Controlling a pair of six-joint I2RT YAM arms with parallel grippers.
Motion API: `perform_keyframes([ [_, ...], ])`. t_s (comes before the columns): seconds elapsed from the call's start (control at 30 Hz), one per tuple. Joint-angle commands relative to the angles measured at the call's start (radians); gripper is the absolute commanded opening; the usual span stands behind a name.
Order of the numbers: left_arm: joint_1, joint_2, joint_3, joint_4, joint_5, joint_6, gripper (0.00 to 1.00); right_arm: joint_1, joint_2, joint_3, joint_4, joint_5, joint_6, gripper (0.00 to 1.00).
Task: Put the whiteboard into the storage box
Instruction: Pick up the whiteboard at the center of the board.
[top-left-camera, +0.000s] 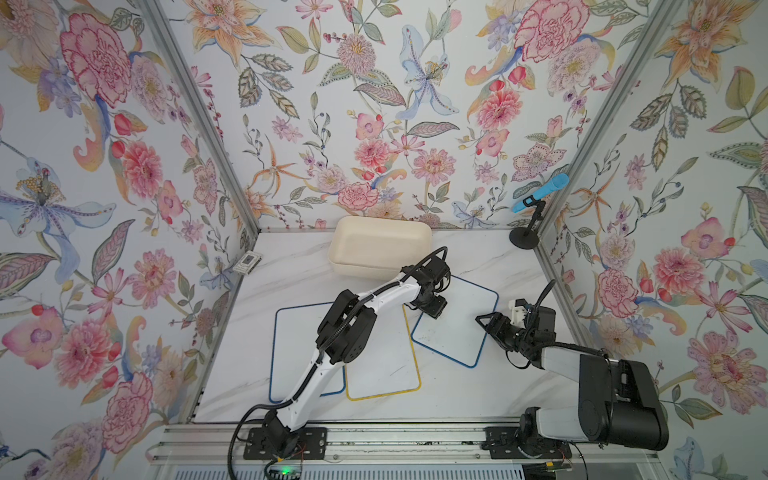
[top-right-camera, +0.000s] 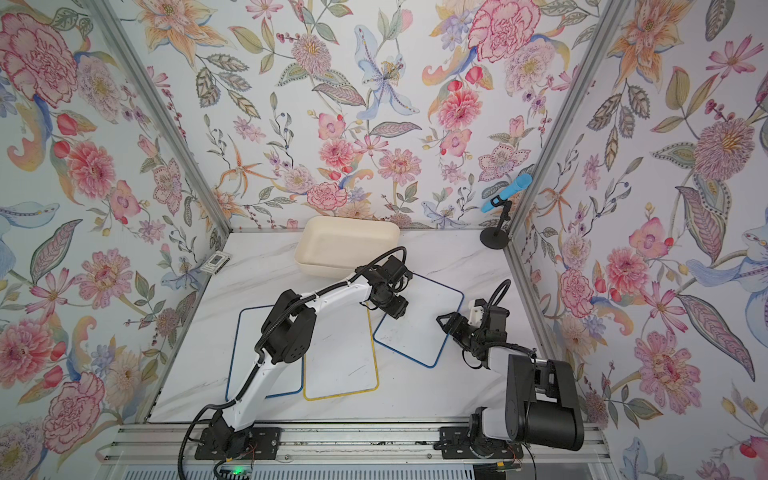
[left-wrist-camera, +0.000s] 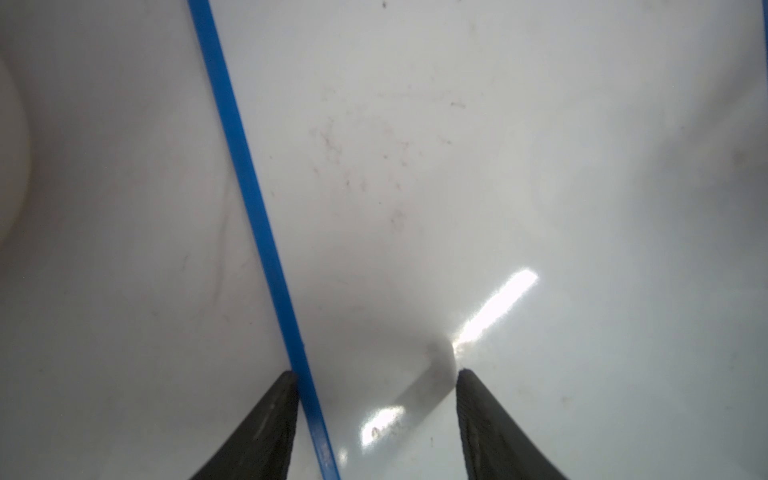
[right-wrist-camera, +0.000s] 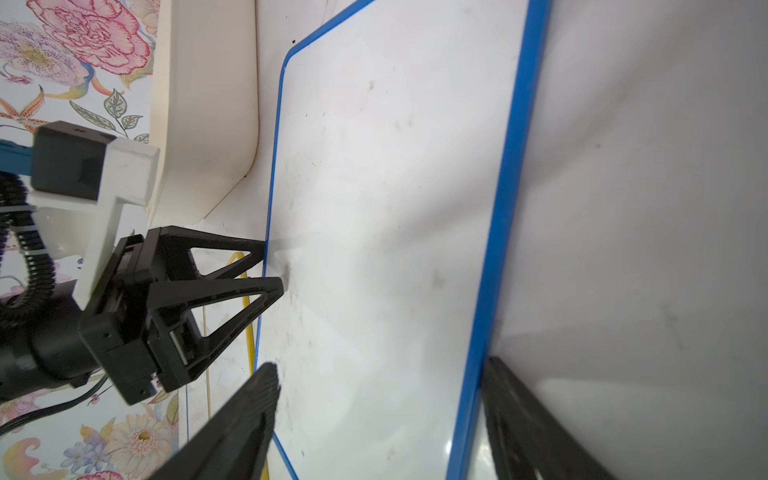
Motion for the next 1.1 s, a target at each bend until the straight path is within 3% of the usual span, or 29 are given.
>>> perform_keyframes([
  [0.0, -0.079, 0.246, -0.122, -0.160, 0.296, -0.005, 0.62, 0.046, 0.027, -0.035, 0.079, -0.337, 0.116, 0.74],
  [0.17, -0.079, 0.247, -0.120, -0.157, 0.301, -0.007, 0.61, 0.043, -0.014, -0.004, 0.012, -0.336, 0.095, 0.73],
  [1.07, -0.078, 0.269, -0.105, -0.151, 0.327, -0.011, 0.59, -0.012, 0.092, -0.029, 0.314, -0.399, 0.232, 0.56],
])
